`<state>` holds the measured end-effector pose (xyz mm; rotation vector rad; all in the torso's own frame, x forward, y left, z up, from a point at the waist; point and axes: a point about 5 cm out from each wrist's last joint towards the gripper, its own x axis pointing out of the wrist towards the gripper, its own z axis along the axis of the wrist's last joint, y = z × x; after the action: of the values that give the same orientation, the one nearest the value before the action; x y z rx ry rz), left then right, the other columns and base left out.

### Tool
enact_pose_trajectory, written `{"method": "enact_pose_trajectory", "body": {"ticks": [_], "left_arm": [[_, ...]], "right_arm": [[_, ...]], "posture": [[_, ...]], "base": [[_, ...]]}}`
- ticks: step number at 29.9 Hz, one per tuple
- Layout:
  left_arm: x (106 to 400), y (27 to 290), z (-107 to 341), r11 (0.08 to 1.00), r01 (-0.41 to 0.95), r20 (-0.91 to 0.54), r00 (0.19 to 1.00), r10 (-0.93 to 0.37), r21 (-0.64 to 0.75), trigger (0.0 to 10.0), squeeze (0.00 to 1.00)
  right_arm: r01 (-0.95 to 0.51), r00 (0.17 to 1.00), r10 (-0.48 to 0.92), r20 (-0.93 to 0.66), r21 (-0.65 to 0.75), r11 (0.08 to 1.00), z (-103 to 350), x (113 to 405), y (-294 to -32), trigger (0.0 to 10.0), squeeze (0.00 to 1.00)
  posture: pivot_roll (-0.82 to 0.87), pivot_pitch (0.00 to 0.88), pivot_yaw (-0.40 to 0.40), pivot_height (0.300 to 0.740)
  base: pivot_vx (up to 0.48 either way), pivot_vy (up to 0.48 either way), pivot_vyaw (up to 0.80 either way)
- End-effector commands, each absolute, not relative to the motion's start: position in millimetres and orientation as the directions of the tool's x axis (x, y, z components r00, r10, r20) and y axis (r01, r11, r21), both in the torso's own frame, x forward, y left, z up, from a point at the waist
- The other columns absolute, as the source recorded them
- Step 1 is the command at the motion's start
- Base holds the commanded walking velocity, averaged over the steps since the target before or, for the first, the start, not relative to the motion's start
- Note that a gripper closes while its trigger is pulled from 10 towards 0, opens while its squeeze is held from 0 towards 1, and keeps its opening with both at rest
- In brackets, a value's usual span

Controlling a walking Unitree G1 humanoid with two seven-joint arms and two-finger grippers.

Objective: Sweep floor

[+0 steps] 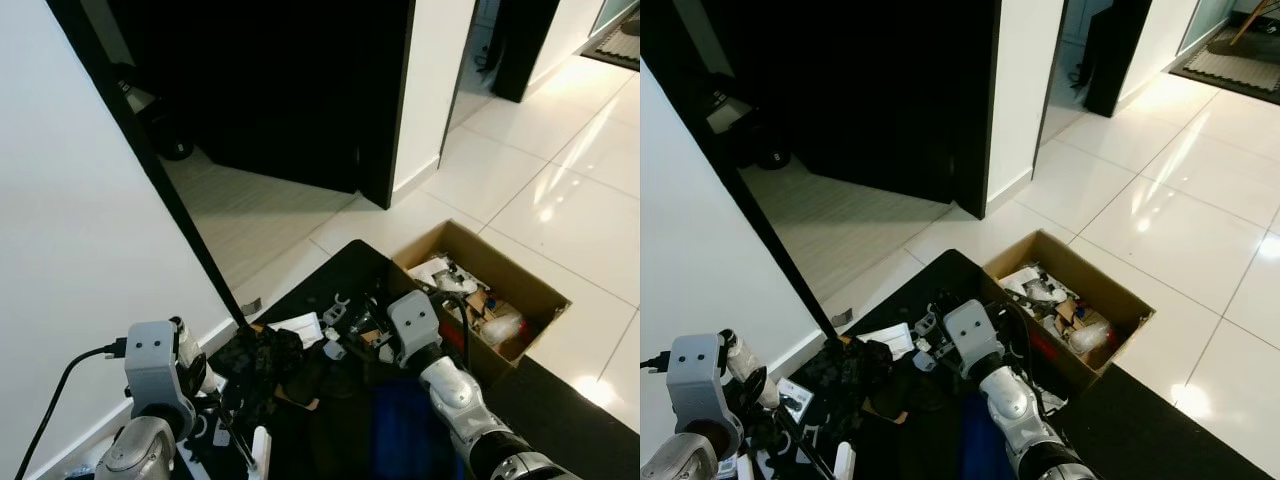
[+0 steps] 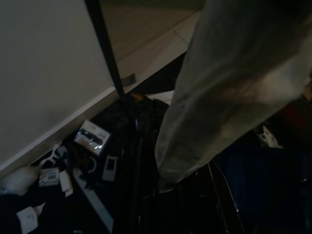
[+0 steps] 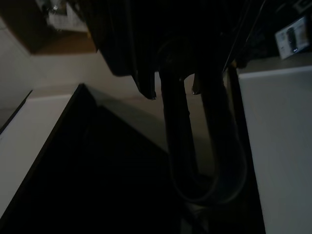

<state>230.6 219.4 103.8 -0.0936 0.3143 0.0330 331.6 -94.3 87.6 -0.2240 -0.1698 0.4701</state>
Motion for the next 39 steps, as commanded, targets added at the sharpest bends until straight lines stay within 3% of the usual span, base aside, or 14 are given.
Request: {"method": "enact_pose_trajectory", "body": {"ticks": [1, 10, 16, 25, 28, 31, 34, 36, 39], "left_arm": [[229.4, 223.9, 102.1, 0.996, -0.064, -0.315, 0.948, 0.039, -0.07, 10.0, 0.0], [235.1, 217.4, 99.0, 0.995, -0.055, -0.313, 0.95, 0.026, -0.085, 10.0, 0.0], [236.2, 217.6, 97.9, 0.994, -0.062, -0.312, 0.95, 0.032, -0.086, 10.0, 0.0], [237.0, 218.6, 96.5, 0.994, -0.074, -0.312, 0.949, 0.044, -0.084, 10.0, 0.0], [237.6, 218.4, 96.0, 0.994, -0.076, -0.312, 0.949, 0.046, -0.084, 10.0, 0.0], [238.8, 217.5, 95.9, 0.993, -0.076, -0.308, 0.95, 0.046, -0.087, 10.0, 0.0], [239.0, 217.4, 96.0, 0.993, -0.076, -0.307, 0.951, 0.046, -0.088, 10.0, 0.0], [239.9, 218.6, 96.7, 0.993, -0.077, -0.305, 0.951, 0.048, -0.086, 10.0, 0.0], [241.3, 221.2, 98.0, 0.994, -0.077, -0.302, 0.952, 0.049, -0.081, 10.0, 0.0]], "right_arm": [[-0.449, 0.893, 0.442, -0.085, -0.099, 0.888, 49.2, 315.3, -90.8, 10.0, 0.0], [-0.408, 0.857, 0.384, -0.344, 0.006, 0.913, 37.1, 323.4, -99.5, 10.0, 0.0], [-0.459, 0.74, 0.407, -0.535, 0.04, 0.887, 24.7, 318.5, -110.4, 10.0, 0.0], [-0.432, 0.722, 0.357, -0.592, 0.016, 0.901, 26.8, 318.4, -123.2, 10.0, 0.0], [-0.419, 0.753, 0.333, -0.568, -0.023, 0.908, 33.6, 322.4, -127.7, 10.0, 0.0], [-0.425, 0.893, 0.377, -0.246, -0.187, 0.885, 82.7, 338.8, -126.9, 10.0, 0.0], [-0.439, 0.897, 0.412, -0.16, -0.201, 0.876, 96.3, 339.1, -125.0, 10.0, 0.0], [-0.466, 0.879, 0.474, -0.044, -0.282, 0.839, 116.6, 332.5, -127.5, 10.0, 0.0], [-0.503, 0.85, 0.527, -0.003, -0.304, 0.809, 125.7, 321.8, -134.4, 10.0, 0.0]], "posture": [[0.23, 0.25, 0.084, 0.74], [0.2, 0.246, 0.07, 0.74], [0.19, 0.248, 0.06, 0.74], [0.19, 0.248, 0.051, 0.74], [0.18, 0.247, 0.05, 0.74], [0.17, 0.246, 0.046, 0.74], [0.17, 0.246, 0.046, 0.74], [0.17, 0.249, 0.05, 0.74], [0.16, 0.251, 0.054, 0.74]], "base": [[0.0, 0.0, 0.0], [0.0, 0.0, 0.0], [0.0, 0.0, 0.0], [0.0, 0.0, 0.0], [0.0, 0.0, 0.0], [0.0, 0.0, 0.0], [0.0, 0.0, 0.0], [0.0, 0.0, 0.0], [0.0, 0.0, 0.0]]}}
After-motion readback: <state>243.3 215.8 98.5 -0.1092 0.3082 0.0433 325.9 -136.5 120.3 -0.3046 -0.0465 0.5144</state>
